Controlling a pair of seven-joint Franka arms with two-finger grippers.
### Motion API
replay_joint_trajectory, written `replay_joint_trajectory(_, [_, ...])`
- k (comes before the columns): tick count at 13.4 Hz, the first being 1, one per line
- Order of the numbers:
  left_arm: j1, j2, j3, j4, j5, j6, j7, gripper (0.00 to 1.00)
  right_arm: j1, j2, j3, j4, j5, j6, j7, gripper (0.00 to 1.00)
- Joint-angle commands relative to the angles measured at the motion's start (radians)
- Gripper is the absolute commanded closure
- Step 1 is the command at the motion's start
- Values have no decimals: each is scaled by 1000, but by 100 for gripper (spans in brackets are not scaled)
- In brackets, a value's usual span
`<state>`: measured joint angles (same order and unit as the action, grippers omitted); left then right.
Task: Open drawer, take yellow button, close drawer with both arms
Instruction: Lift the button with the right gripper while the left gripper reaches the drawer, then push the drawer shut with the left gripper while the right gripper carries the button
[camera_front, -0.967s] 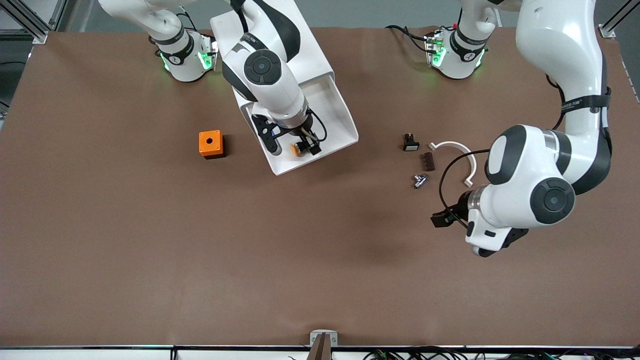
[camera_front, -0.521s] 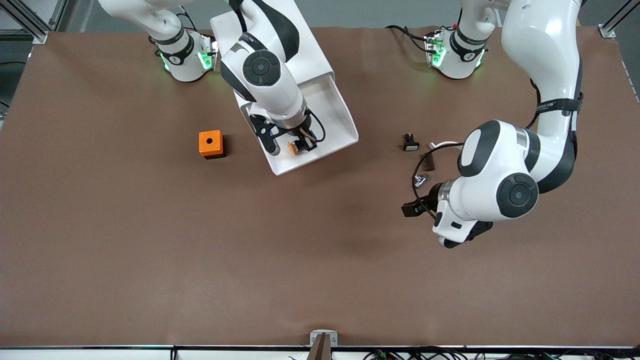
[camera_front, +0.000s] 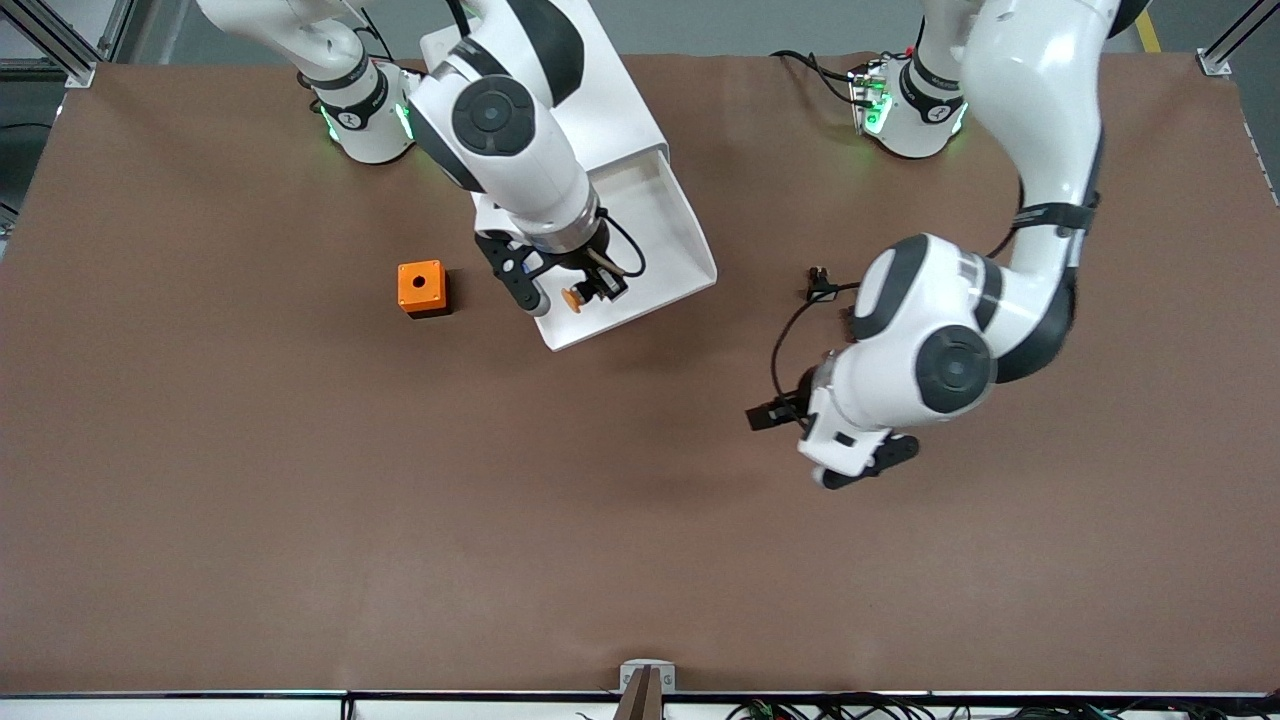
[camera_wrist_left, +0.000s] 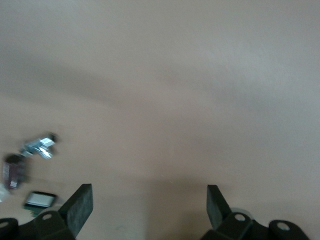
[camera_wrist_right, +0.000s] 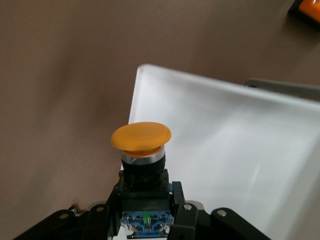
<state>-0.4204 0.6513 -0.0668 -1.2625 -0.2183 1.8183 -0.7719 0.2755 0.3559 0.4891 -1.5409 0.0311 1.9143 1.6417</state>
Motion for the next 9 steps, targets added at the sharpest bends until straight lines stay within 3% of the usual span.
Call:
replay_joint_trajectory(1, [-46, 5, 5, -1, -3, 13, -70, 0, -94, 0, 20, 70, 32, -99, -172, 97])
replay_joint_trajectory(7, [-193, -1, 5, -1, -1, -22, -291, 0, -304, 0, 9, 114, 27, -228, -645, 97])
replay_joint_trajectory(9, [-247, -1, 5, -1, -3, -59, -345, 0, -352, 0, -35, 110, 18, -259, -842, 97])
